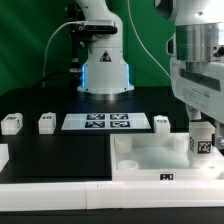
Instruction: Assemble one leg
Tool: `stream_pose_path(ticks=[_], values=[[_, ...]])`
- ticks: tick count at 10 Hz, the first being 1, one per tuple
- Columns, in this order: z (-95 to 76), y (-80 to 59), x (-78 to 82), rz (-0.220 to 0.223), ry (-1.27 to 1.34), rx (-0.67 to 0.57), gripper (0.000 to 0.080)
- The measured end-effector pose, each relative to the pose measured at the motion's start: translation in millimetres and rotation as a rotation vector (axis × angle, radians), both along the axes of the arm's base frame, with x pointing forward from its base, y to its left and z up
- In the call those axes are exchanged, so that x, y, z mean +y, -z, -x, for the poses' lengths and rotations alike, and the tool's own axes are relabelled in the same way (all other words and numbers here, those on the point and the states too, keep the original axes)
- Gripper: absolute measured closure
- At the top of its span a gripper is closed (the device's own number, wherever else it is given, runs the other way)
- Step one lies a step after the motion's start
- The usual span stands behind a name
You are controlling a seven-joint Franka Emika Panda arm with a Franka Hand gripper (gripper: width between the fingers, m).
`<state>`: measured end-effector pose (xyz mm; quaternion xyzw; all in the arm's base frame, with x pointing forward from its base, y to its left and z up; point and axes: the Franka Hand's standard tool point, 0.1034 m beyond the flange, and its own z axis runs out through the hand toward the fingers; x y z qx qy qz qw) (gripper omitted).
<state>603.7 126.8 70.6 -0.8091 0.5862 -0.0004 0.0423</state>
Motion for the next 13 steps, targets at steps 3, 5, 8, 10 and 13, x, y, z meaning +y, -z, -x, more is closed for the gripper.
stream_pose_path(ticks=[3,5,8,10,13], values=[[2.4,0.0,0.2,0.018,-0.352,-0.002,0.0151],[2.3,-0.8,-3.3,0.032,-0.64,-0.007,0.0151],[2.0,-0.3,-5.6,0.048,-0.967,-0.029,0.0151],[1.6,-0.3,-8.6,0.069,-1.213,-0.037,0.0151],[1.2,-0.3,-9.4,0.073,-1.266,-0.041,0.0259]])
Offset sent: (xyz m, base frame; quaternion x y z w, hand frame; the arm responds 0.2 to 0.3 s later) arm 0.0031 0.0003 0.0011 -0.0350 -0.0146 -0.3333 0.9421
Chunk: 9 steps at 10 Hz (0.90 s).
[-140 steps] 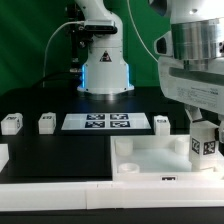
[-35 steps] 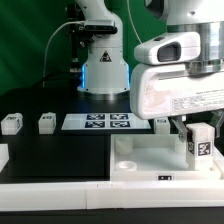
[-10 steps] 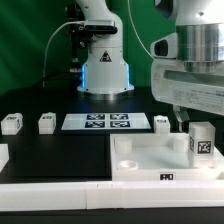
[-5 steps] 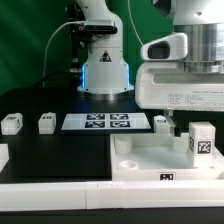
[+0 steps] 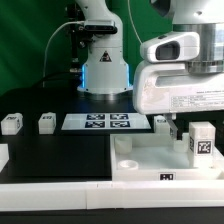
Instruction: Assemble one leg
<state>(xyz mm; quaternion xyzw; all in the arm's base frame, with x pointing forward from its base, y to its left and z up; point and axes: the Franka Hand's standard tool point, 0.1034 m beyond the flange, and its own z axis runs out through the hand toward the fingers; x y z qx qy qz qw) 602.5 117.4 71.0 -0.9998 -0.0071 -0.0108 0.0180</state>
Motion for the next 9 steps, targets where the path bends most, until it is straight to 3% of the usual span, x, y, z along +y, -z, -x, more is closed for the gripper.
stream_pose_path(ticks=[1,2,3,6,9], values=[[0.0,0.0,-0.1,0.0,0.0,0.0,0.0432],[-0.1,-0.1,-0.1,0.0,0.0,0.0,0.0432],[-0.1,0.0,-0.1,0.0,0.0,0.0,0.0508],[0.0,0.0,-0.1,-0.001,0.041,0.001,0.0508],[0.1,0.3,-3.3,-0.004,0.324,0.012,0.0508]])
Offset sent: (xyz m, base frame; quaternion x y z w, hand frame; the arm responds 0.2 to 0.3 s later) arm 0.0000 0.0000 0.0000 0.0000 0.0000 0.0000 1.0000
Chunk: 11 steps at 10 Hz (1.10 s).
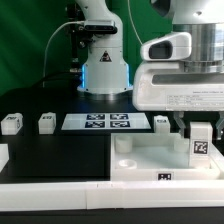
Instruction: Assemble one leg
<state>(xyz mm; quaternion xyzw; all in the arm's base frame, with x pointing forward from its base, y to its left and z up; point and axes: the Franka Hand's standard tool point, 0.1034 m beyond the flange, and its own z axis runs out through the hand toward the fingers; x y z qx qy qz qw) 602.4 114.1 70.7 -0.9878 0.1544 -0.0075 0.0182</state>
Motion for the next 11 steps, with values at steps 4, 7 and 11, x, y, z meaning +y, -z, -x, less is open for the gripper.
stream_pose_path(ticks=[4,7,11], values=[[2.1,-0.9,-19.7,0.046,0.354,0.014,0.0498],[6.6,-1.4,-30.3,0.077,0.49,0.034,0.0492],[6.6,-1.2,-29.8,0.076,0.491,0.035,0.0175]])
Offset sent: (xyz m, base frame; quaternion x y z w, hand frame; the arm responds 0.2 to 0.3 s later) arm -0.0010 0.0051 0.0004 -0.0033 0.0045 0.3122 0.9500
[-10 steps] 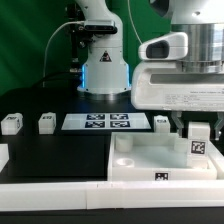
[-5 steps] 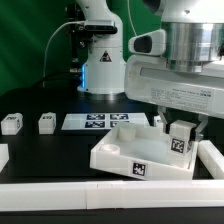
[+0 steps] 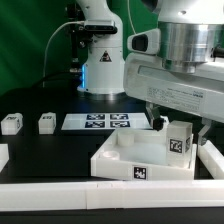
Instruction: Assemble one leg
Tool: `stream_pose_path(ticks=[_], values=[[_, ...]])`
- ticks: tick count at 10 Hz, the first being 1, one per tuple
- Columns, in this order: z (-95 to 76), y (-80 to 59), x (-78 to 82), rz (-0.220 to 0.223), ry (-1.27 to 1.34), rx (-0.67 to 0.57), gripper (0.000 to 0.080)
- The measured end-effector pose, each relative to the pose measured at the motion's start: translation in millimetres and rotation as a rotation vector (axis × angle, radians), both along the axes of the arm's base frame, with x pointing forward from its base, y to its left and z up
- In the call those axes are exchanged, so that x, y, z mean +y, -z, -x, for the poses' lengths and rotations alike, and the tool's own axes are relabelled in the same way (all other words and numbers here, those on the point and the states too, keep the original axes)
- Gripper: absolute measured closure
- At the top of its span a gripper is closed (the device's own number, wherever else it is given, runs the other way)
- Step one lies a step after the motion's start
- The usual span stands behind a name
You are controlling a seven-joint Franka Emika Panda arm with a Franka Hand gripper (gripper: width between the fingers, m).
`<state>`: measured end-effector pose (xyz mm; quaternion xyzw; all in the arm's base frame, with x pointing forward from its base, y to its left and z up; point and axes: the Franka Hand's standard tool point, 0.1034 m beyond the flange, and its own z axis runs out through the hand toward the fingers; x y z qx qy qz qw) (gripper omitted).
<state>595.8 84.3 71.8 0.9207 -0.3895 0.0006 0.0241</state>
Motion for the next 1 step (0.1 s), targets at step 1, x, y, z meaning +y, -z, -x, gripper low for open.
stream_pose_path(ticks=[1], values=[[0.0,0.0,0.0,0.0,0.0,0.0,0.0156]])
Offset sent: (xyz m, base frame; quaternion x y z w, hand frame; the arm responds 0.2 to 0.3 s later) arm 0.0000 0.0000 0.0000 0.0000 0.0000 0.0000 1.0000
